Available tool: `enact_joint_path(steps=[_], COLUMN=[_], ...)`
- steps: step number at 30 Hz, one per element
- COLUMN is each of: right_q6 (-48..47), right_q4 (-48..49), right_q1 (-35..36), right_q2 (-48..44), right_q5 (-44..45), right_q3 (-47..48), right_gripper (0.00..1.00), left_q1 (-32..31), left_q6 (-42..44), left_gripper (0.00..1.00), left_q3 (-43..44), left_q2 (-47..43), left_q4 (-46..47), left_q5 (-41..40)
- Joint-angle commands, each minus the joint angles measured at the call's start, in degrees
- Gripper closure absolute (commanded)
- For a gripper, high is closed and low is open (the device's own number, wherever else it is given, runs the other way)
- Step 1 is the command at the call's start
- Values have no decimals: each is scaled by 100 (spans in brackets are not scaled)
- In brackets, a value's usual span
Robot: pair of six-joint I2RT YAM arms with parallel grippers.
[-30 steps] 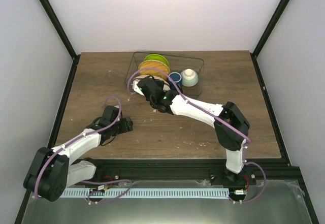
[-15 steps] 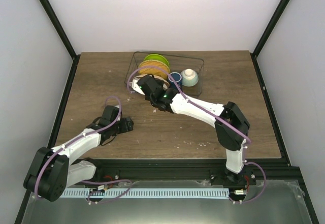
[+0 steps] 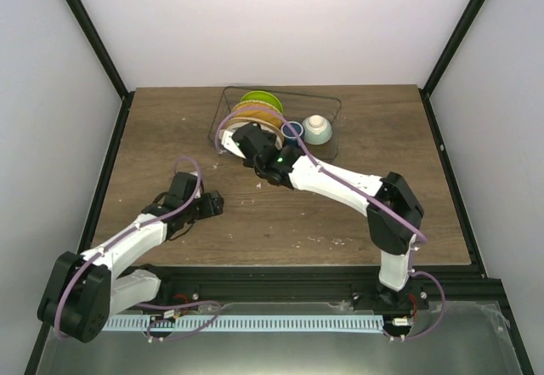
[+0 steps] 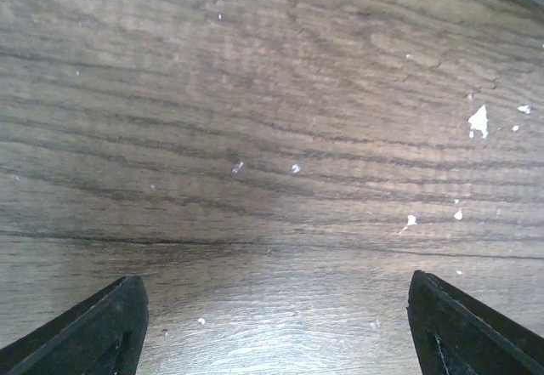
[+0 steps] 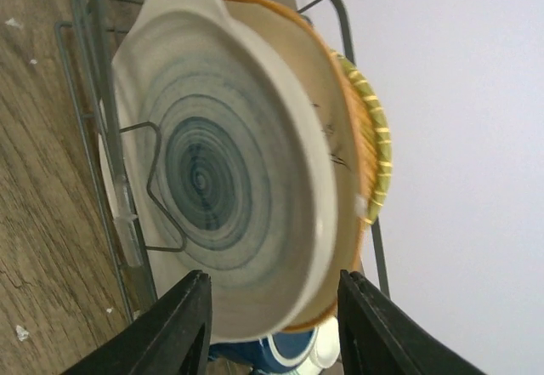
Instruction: Load the mixed dishes into the dish rack
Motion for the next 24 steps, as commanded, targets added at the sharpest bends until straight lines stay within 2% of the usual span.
enact_joint_path(steps=[1, 3, 6, 10, 13, 17, 20, 24], right_q6=[624, 1188, 2334, 3336, 3969, 4297, 4554, 4945], right_q4=[-197, -385, -772, -716, -605, -367, -246, 303], right_q1=[-20, -48, -417, -1498, -2670, -3966, -4864, -5750], right_q2=[-723, -987, -1397, -1848, -2110, -2113, -1887, -1665], right_q5=[156, 21, -767, -1765, -2872, -3358, -3633, -3863], right_q3=[-117, -223, -242, -458, -597, -834, -990, -1547], right_gripper=[56, 49, 34, 21, 17, 10, 9, 7], left_q1=[27, 29, 35, 101, 305, 1056, 1648, 2566], left_q6=[107, 139, 245, 460, 698, 991, 1157, 965], left_gripper=[15, 15, 14, 12, 11, 10, 10, 10], left_q3=[373, 653, 1251, 2064, 2626, 3263, 3652, 3747], left_q2=[-202, -160, 56, 477, 759, 1277, 1648, 1998], left_q4=[-258, -492, -928, -1301, -1360, -1420, -1408, -1094], left_q5=[-178, -308, -443, -458, -370, 45, 248, 407])
